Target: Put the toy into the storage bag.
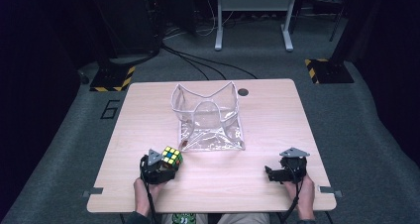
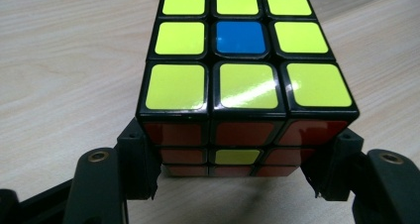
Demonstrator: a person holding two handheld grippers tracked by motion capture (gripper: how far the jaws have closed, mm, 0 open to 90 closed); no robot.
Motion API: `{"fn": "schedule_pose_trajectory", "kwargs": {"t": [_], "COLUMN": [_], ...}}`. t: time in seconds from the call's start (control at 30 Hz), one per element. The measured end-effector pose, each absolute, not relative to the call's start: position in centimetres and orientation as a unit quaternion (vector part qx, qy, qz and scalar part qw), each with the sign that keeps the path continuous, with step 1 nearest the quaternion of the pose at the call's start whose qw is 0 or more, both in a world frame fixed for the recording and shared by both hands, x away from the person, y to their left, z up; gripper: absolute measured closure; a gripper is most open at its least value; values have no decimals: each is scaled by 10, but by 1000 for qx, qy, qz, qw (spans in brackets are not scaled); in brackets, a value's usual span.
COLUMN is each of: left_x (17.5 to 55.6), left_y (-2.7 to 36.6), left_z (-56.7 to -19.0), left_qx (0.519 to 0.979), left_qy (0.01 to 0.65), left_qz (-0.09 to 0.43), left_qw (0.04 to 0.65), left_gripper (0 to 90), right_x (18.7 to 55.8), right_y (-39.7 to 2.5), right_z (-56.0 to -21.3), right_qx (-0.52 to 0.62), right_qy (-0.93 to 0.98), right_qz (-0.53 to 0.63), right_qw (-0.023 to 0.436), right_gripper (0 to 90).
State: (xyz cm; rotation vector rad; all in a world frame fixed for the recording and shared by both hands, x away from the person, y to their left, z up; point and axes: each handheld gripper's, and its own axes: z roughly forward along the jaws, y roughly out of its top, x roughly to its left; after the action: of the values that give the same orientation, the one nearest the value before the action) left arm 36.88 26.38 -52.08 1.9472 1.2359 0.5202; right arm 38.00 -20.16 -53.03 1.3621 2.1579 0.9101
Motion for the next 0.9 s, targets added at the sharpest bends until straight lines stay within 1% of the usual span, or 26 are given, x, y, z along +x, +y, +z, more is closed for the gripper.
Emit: {"fn": "schedule_pose_trajectory", "kwargs": {"t": [0.9], "left_x": [377], "left_y": [263], "left_z": [-478], "left_qx": [760], "left_qy": [462], "left_qz": [230], "left_qw": [396], "left_gripper": [342], "right_x": [380], "right_y": [-202], "right_z": [-530], "right_qx": [492], "right_qy": [777], "right_qz": [328], "right_qw": [214], "right_gripper": [1]}}
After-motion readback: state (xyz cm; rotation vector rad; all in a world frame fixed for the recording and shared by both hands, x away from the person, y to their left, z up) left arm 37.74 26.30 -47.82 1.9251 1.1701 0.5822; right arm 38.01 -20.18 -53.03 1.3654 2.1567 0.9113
